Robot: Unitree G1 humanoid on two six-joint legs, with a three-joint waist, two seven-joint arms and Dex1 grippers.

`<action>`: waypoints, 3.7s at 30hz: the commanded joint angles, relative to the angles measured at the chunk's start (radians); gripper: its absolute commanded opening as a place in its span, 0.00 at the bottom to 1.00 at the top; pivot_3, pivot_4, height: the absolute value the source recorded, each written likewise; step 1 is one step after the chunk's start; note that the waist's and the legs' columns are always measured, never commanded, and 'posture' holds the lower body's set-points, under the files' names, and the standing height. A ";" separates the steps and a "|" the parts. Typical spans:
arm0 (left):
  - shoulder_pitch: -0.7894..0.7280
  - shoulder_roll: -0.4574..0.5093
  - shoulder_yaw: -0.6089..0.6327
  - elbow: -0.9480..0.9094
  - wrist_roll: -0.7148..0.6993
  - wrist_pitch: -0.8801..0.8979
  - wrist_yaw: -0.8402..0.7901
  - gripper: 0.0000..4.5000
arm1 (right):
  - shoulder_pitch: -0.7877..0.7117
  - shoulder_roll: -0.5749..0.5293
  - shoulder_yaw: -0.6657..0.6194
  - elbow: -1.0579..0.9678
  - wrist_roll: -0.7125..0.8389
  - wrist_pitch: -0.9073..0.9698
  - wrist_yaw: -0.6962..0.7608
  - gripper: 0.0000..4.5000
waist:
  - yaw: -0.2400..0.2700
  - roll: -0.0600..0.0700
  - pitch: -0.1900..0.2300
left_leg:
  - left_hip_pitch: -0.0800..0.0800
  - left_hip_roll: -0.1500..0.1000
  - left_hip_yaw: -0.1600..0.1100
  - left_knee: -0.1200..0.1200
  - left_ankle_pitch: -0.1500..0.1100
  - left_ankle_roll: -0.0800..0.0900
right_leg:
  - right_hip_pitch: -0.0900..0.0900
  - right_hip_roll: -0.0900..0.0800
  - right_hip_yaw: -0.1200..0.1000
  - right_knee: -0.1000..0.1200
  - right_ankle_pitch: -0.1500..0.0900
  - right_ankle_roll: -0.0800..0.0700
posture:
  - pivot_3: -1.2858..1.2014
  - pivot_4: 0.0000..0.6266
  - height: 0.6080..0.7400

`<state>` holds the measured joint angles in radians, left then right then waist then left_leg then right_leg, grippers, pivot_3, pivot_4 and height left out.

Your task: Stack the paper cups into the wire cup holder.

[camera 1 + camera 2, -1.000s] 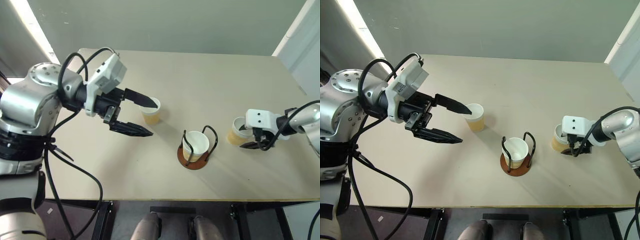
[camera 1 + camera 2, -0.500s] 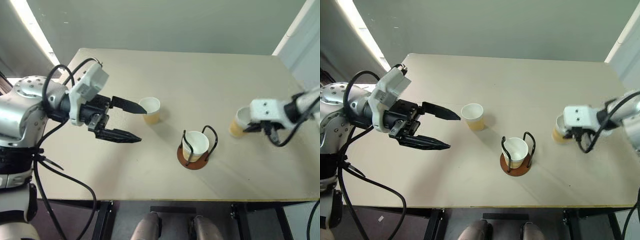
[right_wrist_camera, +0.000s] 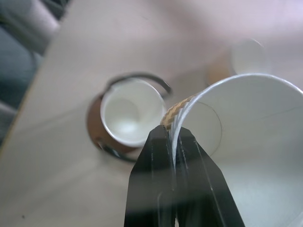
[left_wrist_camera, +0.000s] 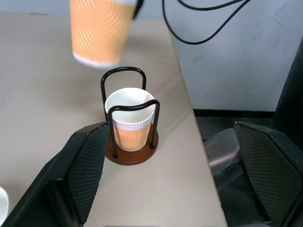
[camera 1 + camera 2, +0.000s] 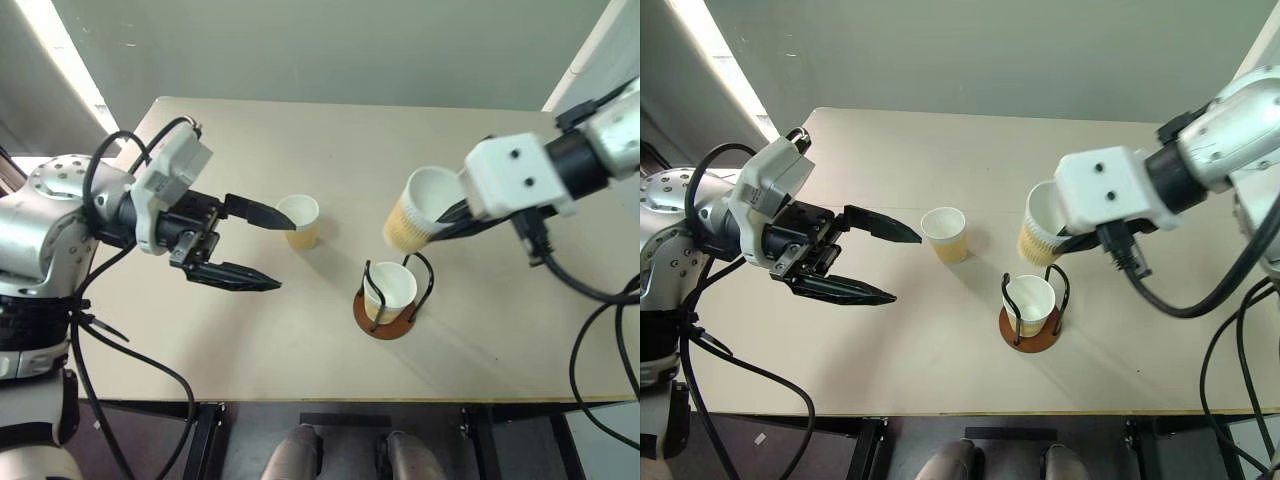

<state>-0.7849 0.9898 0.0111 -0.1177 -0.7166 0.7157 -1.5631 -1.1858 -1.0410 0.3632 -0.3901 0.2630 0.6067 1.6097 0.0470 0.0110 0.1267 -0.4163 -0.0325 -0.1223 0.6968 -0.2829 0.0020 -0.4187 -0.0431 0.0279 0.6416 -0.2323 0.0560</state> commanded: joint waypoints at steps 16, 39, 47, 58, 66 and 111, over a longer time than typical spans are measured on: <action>-0.024 -0.011 -0.008 -0.007 -0.006 -0.004 -0.014 1.00 | 0.088 0.005 0.061 -0.037 -0.051 -0.056 0.004 0.00 | -0.005 0.000 0.000 | 0.000 0.000 0.000 0.000 0.000 0.000 | 0.000 0.000 0.000 0.000 0.000 0.000 | 0.52 0.24 1.00; -0.017 0.000 -0.025 -0.018 0.049 -0.029 0.031 1.00 | 0.056 0.122 0.032 0.039 -0.120 -0.022 -0.075 0.89 | -0.007 0.000 0.000 | 0.000 0.000 0.000 0.000 0.000 0.000 | 0.000 0.000 0.000 0.000 0.000 0.000 | 0.52 0.24 1.00; -0.106 -0.063 -0.236 0.181 0.532 -0.431 0.235 1.00 | 0.019 0.135 -0.211 0.201 -0.067 0.125 -0.276 0.89 | -0.001 0.000 0.000 | 0.000 0.000 -0.002 0.000 0.000 0.000 | 0.000 0.000 0.000 -0.001 0.000 0.000 | 0.52 0.24 1.00; -0.256 -0.173 -0.393 0.504 0.868 -0.753 0.308 1.00 | 0.200 0.119 -0.468 0.026 0.253 0.442 -0.377 0.89 | 0.001 0.000 0.000 | -0.003 0.000 -0.001 -0.009 0.001 -0.001 | -0.004 0.000 0.000 -0.002 0.000 0.000 | 0.52 0.24 1.00; -0.342 -0.259 -0.413 0.681 0.950 -0.877 0.323 1.00 | 0.265 0.108 -0.532 -0.055 0.408 0.502 -0.453 0.89 | 0.003 0.000 0.000 | -0.003 0.000 0.000 -0.011 0.002 -0.003 | -0.005 -0.001 0.001 0.000 0.000 0.000 | 0.52 0.24 1.00; -0.655 -0.261 -0.529 0.411 0.354 -0.599 -0.051 0.00 | 0.617 -0.146 -0.649 0.056 0.504 0.069 -0.238 0.90 | 0.014 -0.001 0.000 | -0.007 0.000 0.001 -0.006 0.002 -0.002 | -0.007 -0.001 0.001 0.003 0.001 0.001 | 0.52 0.24 1.00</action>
<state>-1.3951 0.7211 -0.4993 0.3383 -0.2913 0.0675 -1.5820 -0.5733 -1.1609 -0.2340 -0.3358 0.7775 0.7058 1.3481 0.0607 0.0104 0.1266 -0.4227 -0.0326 -0.1207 0.6918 -0.2813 0.0000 -0.4253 -0.0441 0.0288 0.6451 -0.2314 0.0576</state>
